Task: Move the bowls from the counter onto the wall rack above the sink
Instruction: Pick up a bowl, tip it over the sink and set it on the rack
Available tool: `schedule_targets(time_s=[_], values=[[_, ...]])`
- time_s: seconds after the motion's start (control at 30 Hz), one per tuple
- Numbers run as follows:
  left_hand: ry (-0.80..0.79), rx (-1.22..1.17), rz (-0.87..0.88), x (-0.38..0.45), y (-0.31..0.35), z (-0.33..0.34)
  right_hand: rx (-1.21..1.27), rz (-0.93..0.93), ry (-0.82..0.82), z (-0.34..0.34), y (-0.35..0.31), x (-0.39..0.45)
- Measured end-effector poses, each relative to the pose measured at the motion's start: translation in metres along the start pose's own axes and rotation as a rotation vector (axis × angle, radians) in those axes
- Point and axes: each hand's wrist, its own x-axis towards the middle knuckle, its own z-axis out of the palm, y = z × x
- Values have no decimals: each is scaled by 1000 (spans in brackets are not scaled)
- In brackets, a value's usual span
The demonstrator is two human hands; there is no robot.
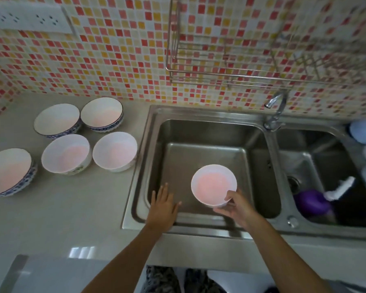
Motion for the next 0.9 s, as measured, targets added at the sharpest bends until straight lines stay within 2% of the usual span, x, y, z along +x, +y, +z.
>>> schedule_targets(time_s=[0.17,0.43,0.6,0.8,0.9], values=[[143,34,-23,-2,0,2,57,-40,33,-18,-3,10],[190,25,-53,-2,0,8,-50,-127,72,-33,7,25],[203,-35,-70,-1,-1,10,-194,-135,96,-37,11,32],[207,-51,-70,-2,-1,8,-415,-273,197,-30,13,33],[209,-53,-66,-2,0,8,-545,-384,198,-27,10,31]])
